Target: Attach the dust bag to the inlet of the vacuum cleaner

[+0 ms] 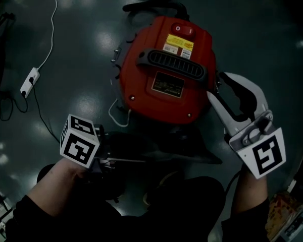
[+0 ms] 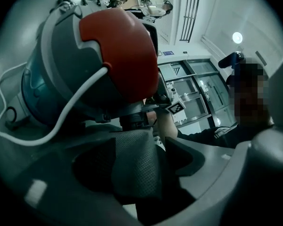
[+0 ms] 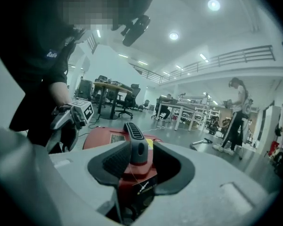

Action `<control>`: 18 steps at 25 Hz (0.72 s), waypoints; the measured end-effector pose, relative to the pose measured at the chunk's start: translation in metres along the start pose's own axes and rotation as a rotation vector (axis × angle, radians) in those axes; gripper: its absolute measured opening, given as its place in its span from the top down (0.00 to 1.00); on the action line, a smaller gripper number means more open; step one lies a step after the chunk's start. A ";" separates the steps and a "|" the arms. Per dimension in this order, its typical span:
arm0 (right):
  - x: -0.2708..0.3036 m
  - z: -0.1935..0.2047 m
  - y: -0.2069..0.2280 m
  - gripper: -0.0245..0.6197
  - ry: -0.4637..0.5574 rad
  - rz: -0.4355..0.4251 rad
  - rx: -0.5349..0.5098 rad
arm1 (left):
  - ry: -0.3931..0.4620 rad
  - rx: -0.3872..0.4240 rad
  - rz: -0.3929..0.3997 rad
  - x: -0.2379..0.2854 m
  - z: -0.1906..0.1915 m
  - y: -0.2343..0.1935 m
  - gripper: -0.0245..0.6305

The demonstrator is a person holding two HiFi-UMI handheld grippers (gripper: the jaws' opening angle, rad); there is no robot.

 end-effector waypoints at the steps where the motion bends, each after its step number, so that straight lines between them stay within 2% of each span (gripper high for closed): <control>1: -0.005 0.000 0.001 0.73 0.000 0.015 0.023 | 0.003 0.001 -0.015 0.000 0.000 0.002 0.45; 5: -0.025 -0.005 0.002 0.74 0.019 0.069 0.137 | 0.046 -0.002 -0.088 -0.012 -0.001 0.010 0.48; 9: -0.057 -0.020 -0.011 0.74 0.012 0.082 0.267 | 0.073 0.005 -0.137 -0.027 -0.001 0.037 0.51; 14: -0.099 -0.053 -0.028 0.75 -0.002 0.088 0.393 | 0.123 -0.003 -0.145 -0.040 0.002 0.096 0.54; 18: -0.139 -0.080 -0.040 0.75 -0.028 0.112 0.491 | 0.088 0.030 -0.179 -0.043 0.005 0.161 0.54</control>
Point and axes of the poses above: the fingertips, and each gripper's own axes: x forward along the fingers, y to its right, z out of its underside, the point moved 3 cm from there along -x, backward along the fingers, and after that the axes turned 15 degrees about -y, right-handed, at the moved point
